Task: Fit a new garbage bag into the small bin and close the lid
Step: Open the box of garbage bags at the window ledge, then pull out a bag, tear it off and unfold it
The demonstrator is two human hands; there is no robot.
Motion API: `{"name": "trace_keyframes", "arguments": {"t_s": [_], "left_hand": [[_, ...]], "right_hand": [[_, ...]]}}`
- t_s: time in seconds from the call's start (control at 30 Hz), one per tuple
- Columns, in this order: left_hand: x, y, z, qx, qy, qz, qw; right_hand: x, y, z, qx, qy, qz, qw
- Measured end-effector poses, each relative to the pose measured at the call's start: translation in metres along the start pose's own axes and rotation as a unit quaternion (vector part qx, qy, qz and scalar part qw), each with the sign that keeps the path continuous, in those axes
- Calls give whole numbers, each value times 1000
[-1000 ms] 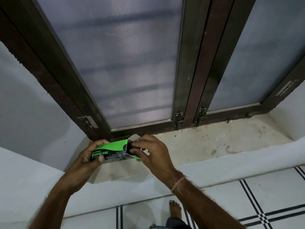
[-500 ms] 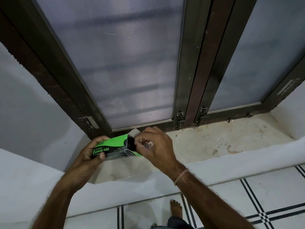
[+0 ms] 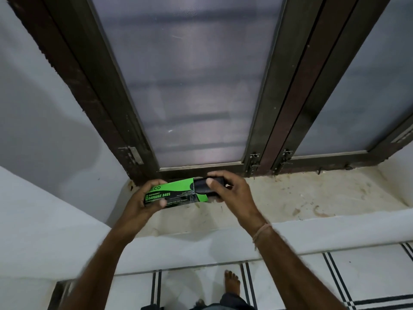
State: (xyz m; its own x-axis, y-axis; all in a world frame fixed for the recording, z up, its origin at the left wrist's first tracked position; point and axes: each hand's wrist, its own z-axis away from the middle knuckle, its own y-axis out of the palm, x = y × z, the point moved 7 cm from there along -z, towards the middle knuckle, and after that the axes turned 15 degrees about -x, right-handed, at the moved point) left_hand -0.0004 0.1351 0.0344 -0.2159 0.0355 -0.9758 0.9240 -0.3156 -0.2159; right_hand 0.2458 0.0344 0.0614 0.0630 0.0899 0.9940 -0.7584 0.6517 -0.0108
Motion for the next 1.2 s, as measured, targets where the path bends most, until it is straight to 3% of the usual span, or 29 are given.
{"name": "trace_keyframes", "arguments": {"t_s": [0.17, 0.3, 0.37, 0.43, 0.5, 0.57, 0.63, 0.67, 0.77, 0.9, 1.0, 1.1, 1.2], "left_hand": [[18, 5, -4, -72, 46, -96, 992], [30, 24, -5, -57, 74, -195, 976], [30, 33, -3, -65, 82, -286, 952], [12, 33, 7, -157, 130, -386, 900], [-11, 40, 27, -228, 141, -311, 912], [-19, 66, 41, -163, -5, -80, 983], [-21, 93, 53, -111, -169, 144, 969], [-28, 97, 54, -113, -184, 192, 957], [-35, 90, 52, -111, -177, 214, 954], [-16, 88, 61, -91, -230, 250, 936], [-13, 90, 66, -104, -265, 296, 912], [-2, 85, 72, -113, -317, 316, 887], [9, 88, 82, -78, -352, 322, 875]], "right_hand": [[-12, -38, -9, -93, 0, -21, 995], [-23, -37, 0, -87, 39, -63, 993], [-27, -32, 8, -70, 57, -78, 993], [-29, -29, 15, -57, 64, -90, 992], [-30, -25, 22, -51, 67, -101, 991], [-30, -16, 31, -42, 68, -100, 992], [-29, -1, 42, -22, 58, -72, 995], [-26, 6, 46, -14, 47, -56, 997], [-15, 21, 54, -2, 18, -29, 999], [-13, 26, 50, -29, 40, -5, 999], [-28, 30, 50, -43, 140, -14, 989], [-45, 31, 51, -75, 275, -89, 954], [-48, 22, 45, -146, 296, -117, 937]]}}
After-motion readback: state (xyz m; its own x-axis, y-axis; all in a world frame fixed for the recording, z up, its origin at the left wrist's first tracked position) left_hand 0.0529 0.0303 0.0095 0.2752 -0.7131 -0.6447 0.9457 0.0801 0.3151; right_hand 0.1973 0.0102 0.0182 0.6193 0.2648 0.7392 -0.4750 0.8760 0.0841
